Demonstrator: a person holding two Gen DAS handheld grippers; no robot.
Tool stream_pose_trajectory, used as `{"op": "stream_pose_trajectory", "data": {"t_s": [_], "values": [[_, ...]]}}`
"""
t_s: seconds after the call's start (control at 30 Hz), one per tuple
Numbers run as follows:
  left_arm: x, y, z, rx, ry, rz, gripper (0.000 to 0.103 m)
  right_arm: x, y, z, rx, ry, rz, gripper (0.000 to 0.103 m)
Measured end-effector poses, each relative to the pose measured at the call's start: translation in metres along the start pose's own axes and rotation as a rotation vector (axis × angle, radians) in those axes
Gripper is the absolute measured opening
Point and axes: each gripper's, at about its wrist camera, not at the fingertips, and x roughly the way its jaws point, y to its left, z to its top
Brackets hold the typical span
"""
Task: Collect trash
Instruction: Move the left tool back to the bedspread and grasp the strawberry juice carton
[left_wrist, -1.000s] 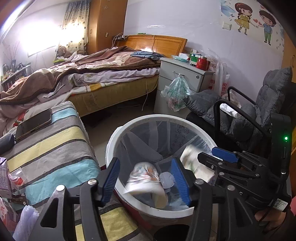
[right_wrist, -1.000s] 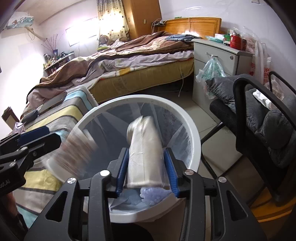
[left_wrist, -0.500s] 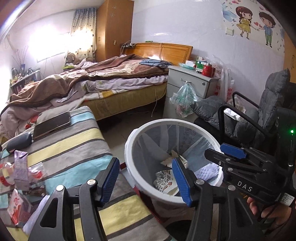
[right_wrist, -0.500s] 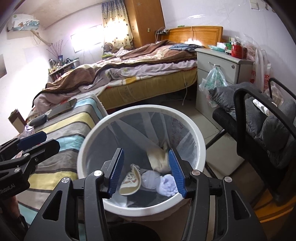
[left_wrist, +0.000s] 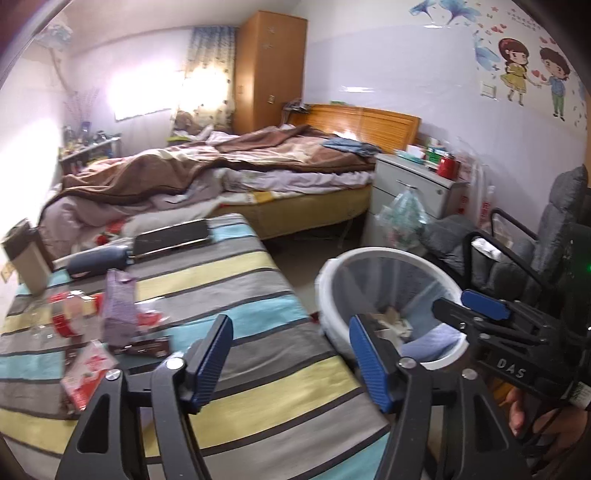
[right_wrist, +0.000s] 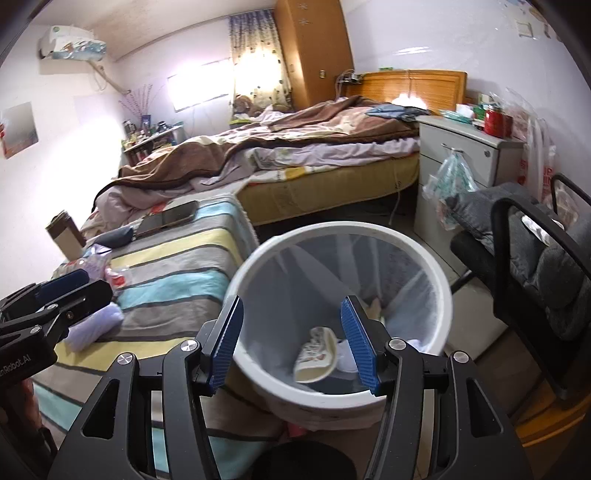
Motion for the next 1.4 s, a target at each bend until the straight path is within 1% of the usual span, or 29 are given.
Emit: {"op": "stream_pose_trajectory", "data": {"t_s": [0.07,0.3,0.5,0.6,0.67,0.8,0.87,0.93,0.97,1.0,1.23,1.3,1.37,1.4], "values": [[-0.008,0.014,-0.005,-0.022,-0.007,0.007,0.066,0.0,0.008,-0.001,-0.009,-0.003,0.019,0.058],[-0.027,0.065,-0.027,-0.095,0.0,0.083,0.066,0.002,0.041,-0.006,-0.052,0.003,0.076,0.06],[-0.041,0.108,-0.046,-0.168,0.008,0.138,0.066,0.011,0.067,-0.013,-0.078,0.042,0.138,0.061],[-0.047,0.131,-0.054,-0.202,0.011,0.178,0.066,0.013,0.081,-0.016,-0.113,0.051,0.145,0.061],[-0.048,0.143,-0.056,-0.217,0.009,0.185,0.066,0.015,0.089,-0.018,-0.124,0.06,0.153,0.061],[-0.045,0.169,-0.061,-0.222,0.035,0.212,0.066,0.021,0.105,-0.02,-0.142,0.077,0.161,0.061],[-0.041,0.179,-0.062,-0.222,0.051,0.206,0.066,0.024,0.112,-0.022,-0.146,0.084,0.165,0.061],[-0.036,0.19,-0.062,-0.225,0.058,0.154,0.067,0.028,0.12,-0.023,-0.154,0.094,0.168,0.061],[-0.033,0.194,-0.062,-0.226,0.064,0.129,0.071,0.03,0.123,-0.024,-0.155,0.1,0.169,0.061],[-0.027,0.199,-0.062,-0.231,0.08,0.108,0.072,0.032,0.126,-0.024,-0.156,0.104,0.169,0.061],[0.001,0.211,-0.056,-0.185,0.139,0.087,0.072,0.041,0.145,-0.029,-0.162,0.127,0.164,0.061],[0.012,0.208,-0.055,-0.144,0.168,0.05,0.072,0.045,0.148,-0.029,-0.151,0.136,0.165,0.061],[0.021,0.207,-0.057,-0.13,0.205,0.062,0.072,0.049,0.154,-0.029,-0.149,0.145,0.168,0.061],[0.024,0.208,-0.058,-0.126,0.219,0.084,0.072,0.051,0.157,-0.029,-0.151,0.149,0.171,0.061]]}}
